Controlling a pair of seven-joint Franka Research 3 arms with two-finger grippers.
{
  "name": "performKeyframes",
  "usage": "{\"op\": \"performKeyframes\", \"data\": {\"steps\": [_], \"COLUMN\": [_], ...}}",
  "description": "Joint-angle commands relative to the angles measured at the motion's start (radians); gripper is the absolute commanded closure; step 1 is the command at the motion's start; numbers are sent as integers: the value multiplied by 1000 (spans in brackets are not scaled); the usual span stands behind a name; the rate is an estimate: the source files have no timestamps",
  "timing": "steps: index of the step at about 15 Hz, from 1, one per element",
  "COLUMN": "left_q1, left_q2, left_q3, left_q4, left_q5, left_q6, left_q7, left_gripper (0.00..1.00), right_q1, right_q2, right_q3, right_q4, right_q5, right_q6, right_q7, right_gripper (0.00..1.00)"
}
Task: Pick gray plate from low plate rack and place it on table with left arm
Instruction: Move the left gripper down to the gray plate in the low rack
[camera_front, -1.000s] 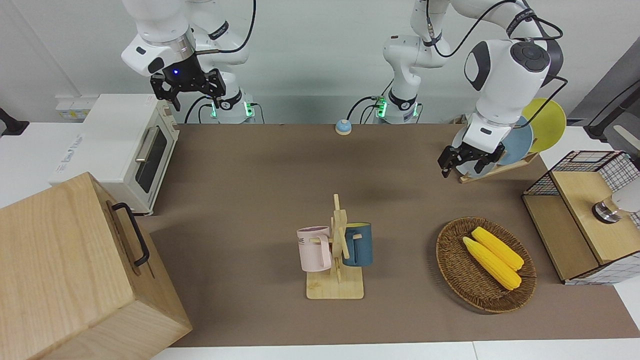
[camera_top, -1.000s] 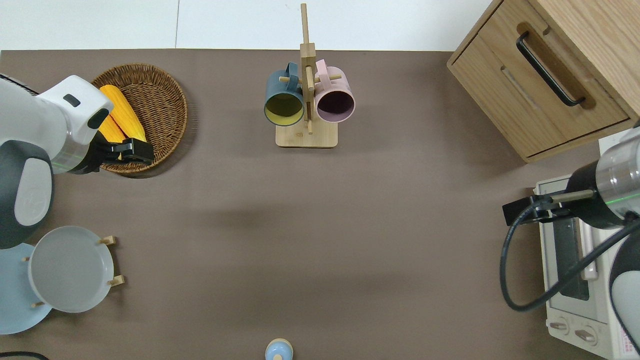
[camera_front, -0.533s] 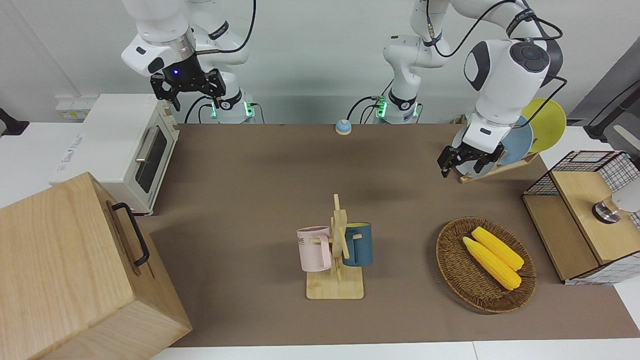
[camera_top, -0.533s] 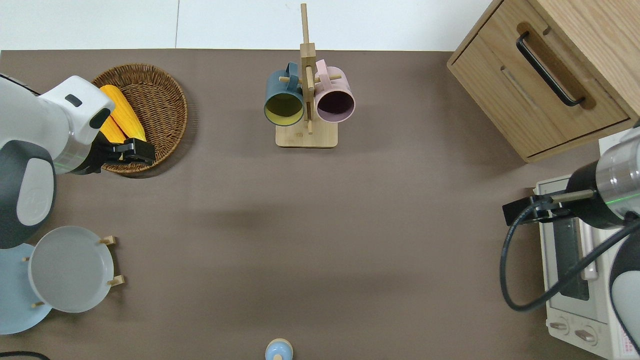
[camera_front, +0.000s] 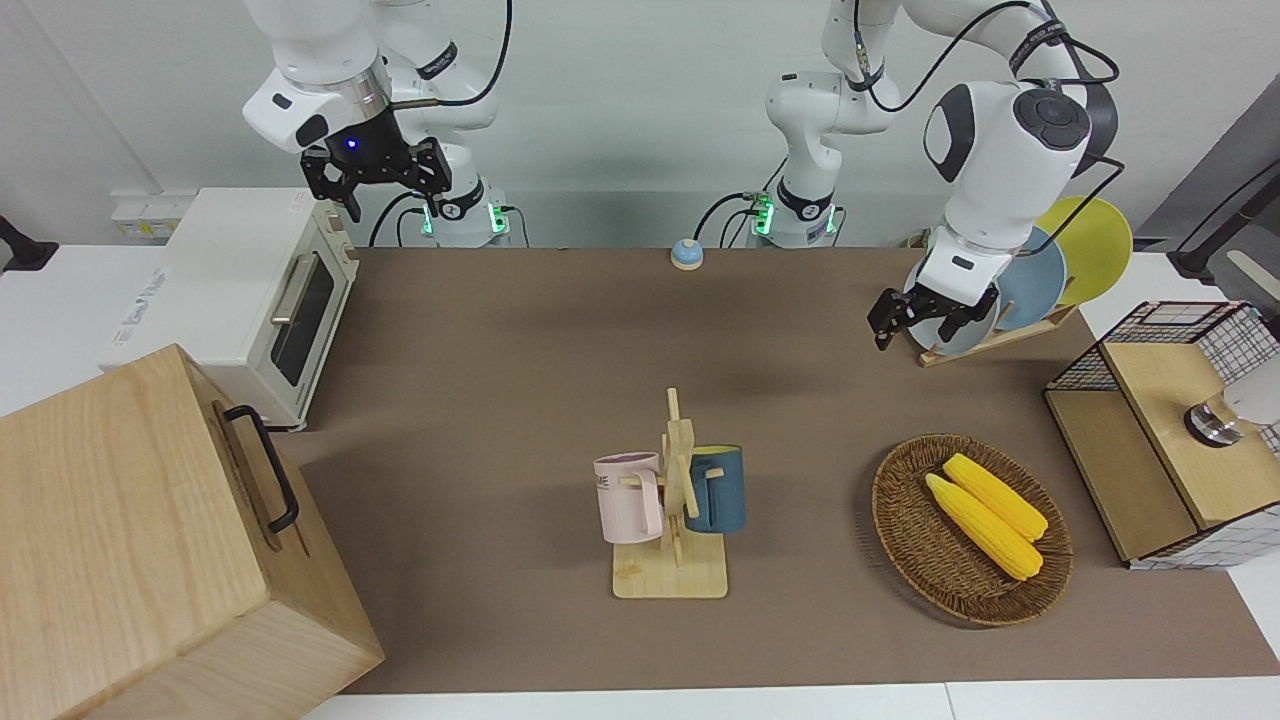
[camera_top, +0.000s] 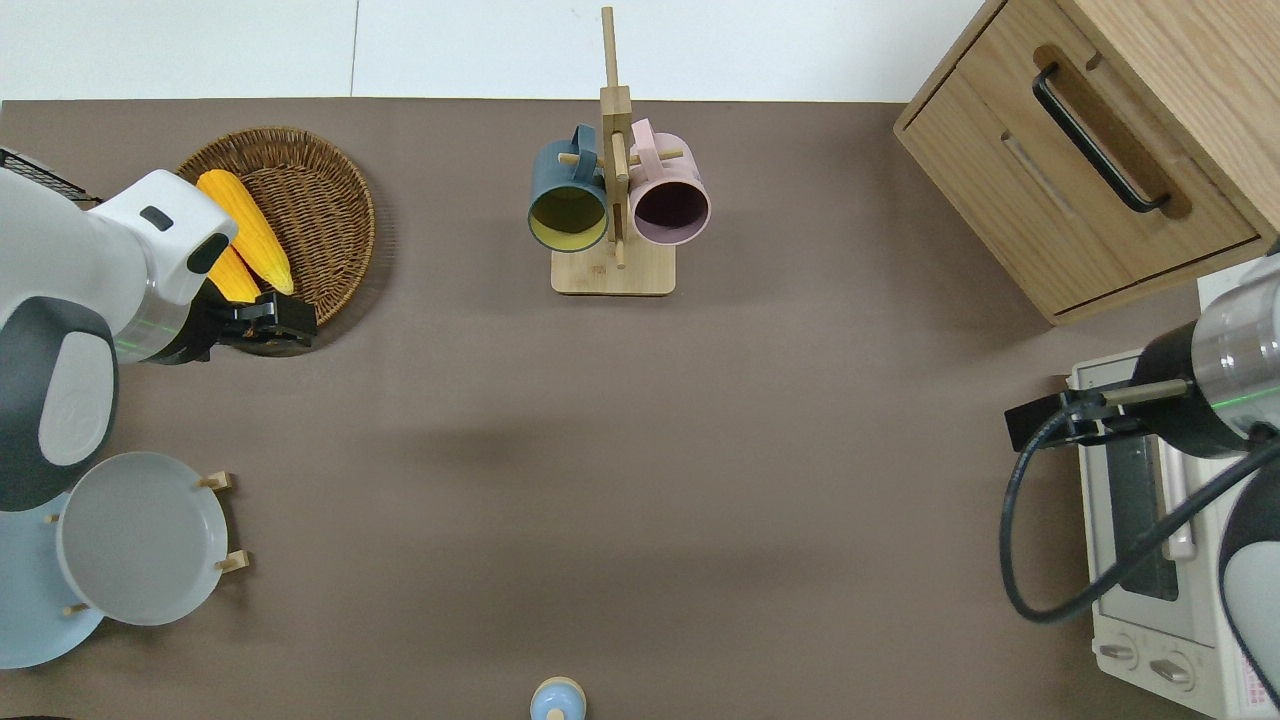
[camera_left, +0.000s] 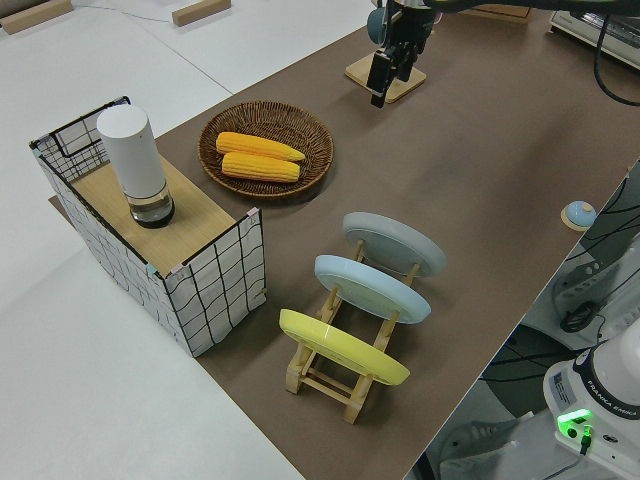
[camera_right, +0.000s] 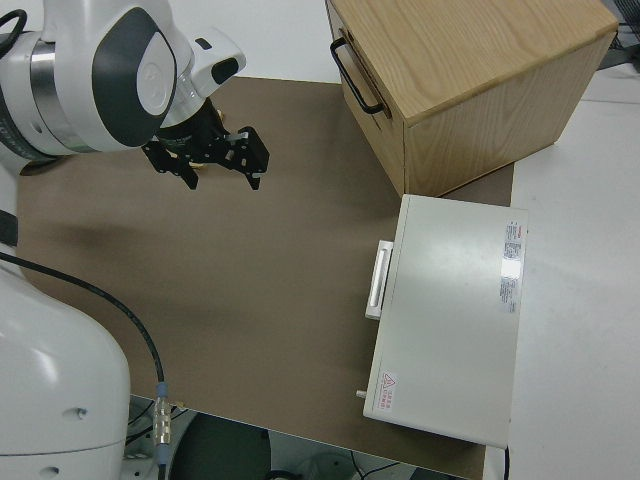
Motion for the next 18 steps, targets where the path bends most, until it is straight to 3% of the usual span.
{"op": "performKeyframes", "data": {"steps": [1,5,9,12,18], "left_q1": [25,12,9,5,3], "left_q2": [-109,-160,-186,-235,-213], "left_q3": [-11,31,35,49,134], "left_q4": [-118,-154,-209,-316,-352], "left_q5": [64,181,307,464,546], "left_q6": [-2,-80,-150,-164,-154], "left_q7": [4,7,11,11,10], "left_gripper": [2,2,2,2,5], "right_q1": [-15,-13,-13,-15,-15], "right_q2": [-5,-5,-5,-5,-5], "right_q3": [7,7,7,7,7], "right_q4": [6,6,6,6,6], "right_q5": [3,3,3,3,3], "right_q6": [-15,-15,-15,-15,-15], "right_q7": [-3,-3,-3,-3,-3], "right_gripper": [11,11,13,11,13]}}
